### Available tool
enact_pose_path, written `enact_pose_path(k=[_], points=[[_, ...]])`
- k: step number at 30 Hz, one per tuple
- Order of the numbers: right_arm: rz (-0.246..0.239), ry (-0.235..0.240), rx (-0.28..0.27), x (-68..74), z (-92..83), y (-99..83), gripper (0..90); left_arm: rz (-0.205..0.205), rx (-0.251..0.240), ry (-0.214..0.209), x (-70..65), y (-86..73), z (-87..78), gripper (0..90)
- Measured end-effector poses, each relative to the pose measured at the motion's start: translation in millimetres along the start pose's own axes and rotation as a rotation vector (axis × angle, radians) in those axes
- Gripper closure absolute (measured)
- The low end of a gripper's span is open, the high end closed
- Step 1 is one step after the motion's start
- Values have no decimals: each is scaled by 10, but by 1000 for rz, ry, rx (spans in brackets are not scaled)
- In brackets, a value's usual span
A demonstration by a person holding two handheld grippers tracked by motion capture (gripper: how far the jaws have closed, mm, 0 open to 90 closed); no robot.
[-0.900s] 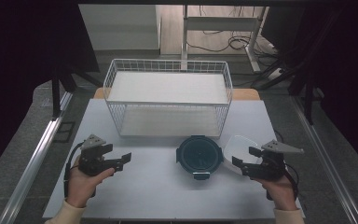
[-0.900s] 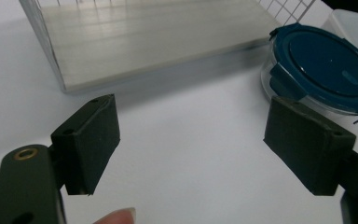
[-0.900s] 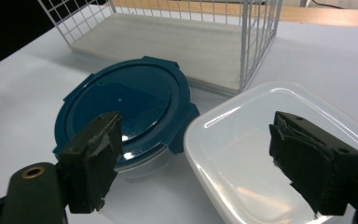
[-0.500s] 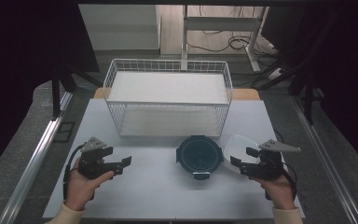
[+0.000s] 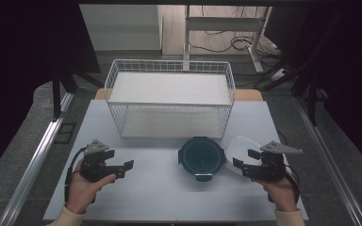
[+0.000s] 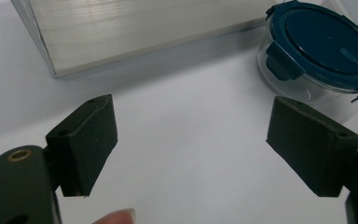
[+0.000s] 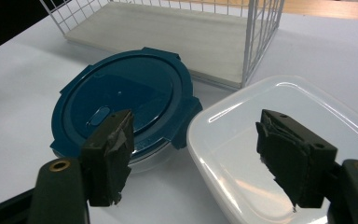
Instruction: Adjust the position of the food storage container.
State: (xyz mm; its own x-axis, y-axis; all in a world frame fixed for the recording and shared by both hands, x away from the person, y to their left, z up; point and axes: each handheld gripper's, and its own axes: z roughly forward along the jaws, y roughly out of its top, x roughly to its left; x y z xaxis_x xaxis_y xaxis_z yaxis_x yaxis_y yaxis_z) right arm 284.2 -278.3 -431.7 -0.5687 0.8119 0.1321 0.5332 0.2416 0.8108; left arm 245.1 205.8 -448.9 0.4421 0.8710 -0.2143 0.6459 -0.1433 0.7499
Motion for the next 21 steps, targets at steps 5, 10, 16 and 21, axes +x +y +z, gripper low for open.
enact_pose_path(k=[5, 10, 16, 21], points=[[25, -18, 22, -23, -12, -16, 298, -6, -1, -1, 7, 11, -11, 154], [22, -21, 24, -3, -11, 20, 338, -25, 1, 0, 41, 4, -46, 154], [19, -11, 39, -2, 45, 118, 413, -40, -13, 6, 116, 13, -137, 153], [-8, -16, 126, -9, 226, 224, 497, -53, -14, 2, 188, -5, -176, 152]])
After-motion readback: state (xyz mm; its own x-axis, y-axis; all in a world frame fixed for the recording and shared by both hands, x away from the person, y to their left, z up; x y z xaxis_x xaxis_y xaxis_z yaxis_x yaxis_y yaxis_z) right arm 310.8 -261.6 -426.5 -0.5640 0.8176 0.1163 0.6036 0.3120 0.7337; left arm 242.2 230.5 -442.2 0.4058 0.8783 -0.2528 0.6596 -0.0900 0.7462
